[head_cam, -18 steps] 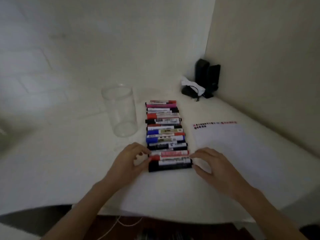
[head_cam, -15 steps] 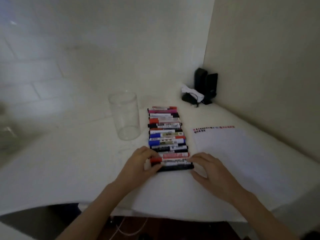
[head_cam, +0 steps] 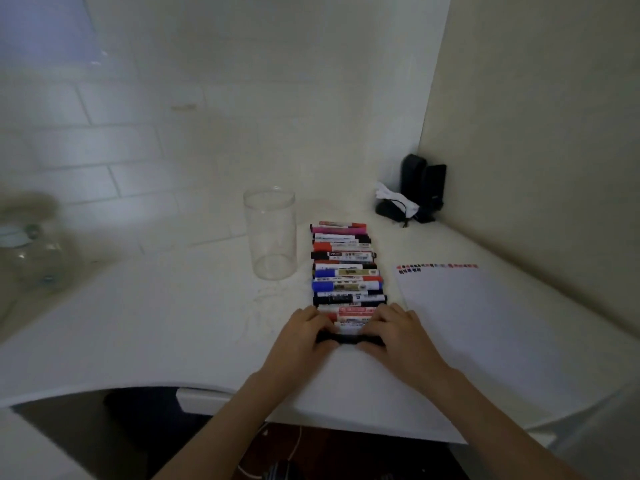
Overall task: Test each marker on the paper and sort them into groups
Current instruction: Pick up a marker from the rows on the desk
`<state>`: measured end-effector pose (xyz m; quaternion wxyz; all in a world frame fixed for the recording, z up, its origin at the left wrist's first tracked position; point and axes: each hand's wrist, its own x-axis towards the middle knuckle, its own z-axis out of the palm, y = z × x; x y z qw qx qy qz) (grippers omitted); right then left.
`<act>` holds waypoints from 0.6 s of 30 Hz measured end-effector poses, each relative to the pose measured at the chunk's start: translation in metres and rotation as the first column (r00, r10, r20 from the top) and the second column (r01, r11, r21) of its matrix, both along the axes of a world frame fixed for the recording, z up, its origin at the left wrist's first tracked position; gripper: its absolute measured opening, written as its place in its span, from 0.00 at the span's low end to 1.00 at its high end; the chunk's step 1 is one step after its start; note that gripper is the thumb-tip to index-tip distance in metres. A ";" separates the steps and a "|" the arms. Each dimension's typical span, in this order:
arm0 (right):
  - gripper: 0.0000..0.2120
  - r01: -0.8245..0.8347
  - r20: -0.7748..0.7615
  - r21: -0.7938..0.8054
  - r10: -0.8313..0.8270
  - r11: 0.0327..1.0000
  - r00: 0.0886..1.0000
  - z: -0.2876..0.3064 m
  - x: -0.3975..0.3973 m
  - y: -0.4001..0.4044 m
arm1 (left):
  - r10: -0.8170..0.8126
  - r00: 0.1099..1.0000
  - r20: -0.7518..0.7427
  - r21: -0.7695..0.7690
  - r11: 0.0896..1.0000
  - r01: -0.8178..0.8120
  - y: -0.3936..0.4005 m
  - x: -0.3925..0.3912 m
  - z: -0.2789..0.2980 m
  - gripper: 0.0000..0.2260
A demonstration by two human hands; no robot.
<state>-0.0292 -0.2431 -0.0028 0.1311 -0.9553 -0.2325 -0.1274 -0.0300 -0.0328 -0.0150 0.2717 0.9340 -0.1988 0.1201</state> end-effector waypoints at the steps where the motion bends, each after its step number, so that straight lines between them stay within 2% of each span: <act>1: 0.14 0.004 -0.014 0.004 -0.004 1.000 1.000 0.002 0.000 0.001 | -0.005 1.000 0.003 -0.015 1.000 0.005 0.001 0.000 0.001 0.09; 4: 0.13 0.009 -0.097 0.136 0.004 0.991 0.995 0.016 -0.003 -0.001 | -0.069 0.998 0.009 -0.049 0.996 0.070 0.005 -0.002 0.010 0.07; 6: 0.09 0.062 -0.248 0.353 0.030 0.933 0.968 0.031 -0.009 -0.005 | -0.093 0.996 0.004 -0.073 0.993 0.093 0.004 -0.005 0.017 0.08; 7: 0.07 0.116 -0.321 0.469 0.046 0.876 0.946 0.039 -0.013 -0.007 | -0.095 0.995 0.010 -0.084 0.992 0.095 0.002 -0.006 0.019 0.08; 9: 0.04 0.236 -0.408 0.650 0.070 0.723 0.910 0.048 -0.021 -0.008 | -0.095 0.995 0.019 -0.114 0.989 0.097 -0.005 -0.009 0.025 0.09; 11: 0.05 0.379 -0.491 0.787 0.123 0.487 0.863 0.047 -0.027 -0.008 | -0.100 0.994 0.038 -0.134 0.985 0.104 -0.014 -0.011 0.029 0.09; 13: 0.09 0.507 -0.555 0.823 0.171 0.257 0.814 0.042 -0.032 -0.007 | -0.120 0.992 0.047 -0.113 0.986 0.124 -0.023 -0.012 0.030 0.09; 14: 0.11 0.524 -0.562 0.823 0.170 0.220 0.810 0.039 -0.034 -0.006 | -0.133 0.990 0.046 -0.094 0.986 0.137 -0.027 -0.013 0.030 0.10; 16: 0.11 0.491 -0.540 0.826 0.139 0.276 0.830 0.037 -0.038 -0.005 | -0.165 0.985 0.052 -0.069 0.983 0.169 -0.034 -0.014 0.029 0.12; 18: 0.10 0.440 -0.490 0.851 0.132 0.285 0.862 0.039 -0.040 -0.004 | -0.204 0.976 0.070 -0.047 0.977 0.207 -0.040 -0.013 0.029 0.14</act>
